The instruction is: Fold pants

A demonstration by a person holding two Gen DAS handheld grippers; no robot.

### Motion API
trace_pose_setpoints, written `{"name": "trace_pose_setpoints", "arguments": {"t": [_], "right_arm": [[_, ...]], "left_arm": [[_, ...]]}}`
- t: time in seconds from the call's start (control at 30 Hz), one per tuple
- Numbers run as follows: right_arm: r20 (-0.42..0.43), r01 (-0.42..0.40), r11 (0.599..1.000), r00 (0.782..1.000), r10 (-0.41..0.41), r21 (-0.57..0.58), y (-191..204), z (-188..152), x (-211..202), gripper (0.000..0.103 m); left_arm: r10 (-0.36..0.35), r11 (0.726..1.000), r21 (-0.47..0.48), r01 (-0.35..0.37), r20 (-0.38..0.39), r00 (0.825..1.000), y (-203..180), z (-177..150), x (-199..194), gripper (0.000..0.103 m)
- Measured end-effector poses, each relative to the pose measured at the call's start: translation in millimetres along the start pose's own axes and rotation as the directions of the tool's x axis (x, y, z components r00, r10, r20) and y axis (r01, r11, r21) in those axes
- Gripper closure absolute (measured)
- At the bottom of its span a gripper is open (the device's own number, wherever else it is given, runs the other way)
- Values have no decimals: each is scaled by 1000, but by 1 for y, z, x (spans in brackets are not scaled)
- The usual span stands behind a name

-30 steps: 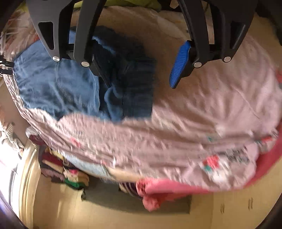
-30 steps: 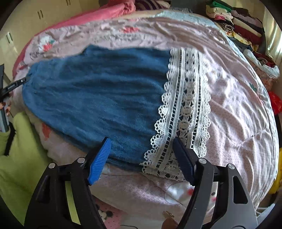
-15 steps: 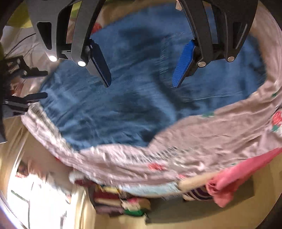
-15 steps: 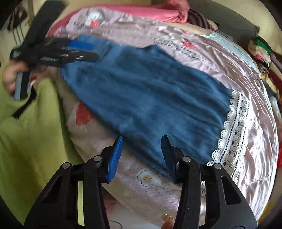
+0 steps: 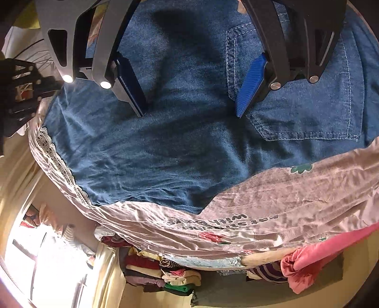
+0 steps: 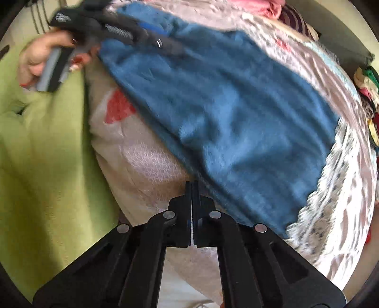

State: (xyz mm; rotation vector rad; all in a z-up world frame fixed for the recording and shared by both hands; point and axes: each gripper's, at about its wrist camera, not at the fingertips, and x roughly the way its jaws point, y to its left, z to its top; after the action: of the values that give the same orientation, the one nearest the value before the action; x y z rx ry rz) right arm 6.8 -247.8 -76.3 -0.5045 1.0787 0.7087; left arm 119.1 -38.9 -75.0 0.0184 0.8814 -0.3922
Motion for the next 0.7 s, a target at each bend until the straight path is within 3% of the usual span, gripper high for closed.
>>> {"name": "trace_pose_setpoints", "arguments": {"t": [0.13, 0.27, 0.4, 0.57, 0.6, 0.7], "right_arm": [[71, -49, 998, 996, 47, 31, -7, -2, -24, 101], [210, -59, 991, 977, 33, 119, -30, 2, -59, 76], [337, -64, 958, 941, -35, 278, -77, 5, -85, 65], [335, -24, 863, 927, -170, 505, -146, 10, -80, 61], [327, -29, 842, 928, -178, 539, -159, 10, -75, 61], [306, -26, 806, 932, -195, 592, -188, 15, -61, 61]], "left_arm": [[-14, 1000, -1, 14, 10, 1000, 1, -1, -3, 27], [-29, 999, -12, 30, 19, 999, 4, 0, -7, 27], [-40, 998, -38, 42, 65, 997, 11, 7, -23, 27], [-39, 997, -62, 46, 106, 994, 22, 29, -34, 26], [-35, 997, -64, 42, 105, 994, 24, 32, -34, 11], [-20, 997, -66, 26, 98, 995, 27, 47, -29, 8]]}}
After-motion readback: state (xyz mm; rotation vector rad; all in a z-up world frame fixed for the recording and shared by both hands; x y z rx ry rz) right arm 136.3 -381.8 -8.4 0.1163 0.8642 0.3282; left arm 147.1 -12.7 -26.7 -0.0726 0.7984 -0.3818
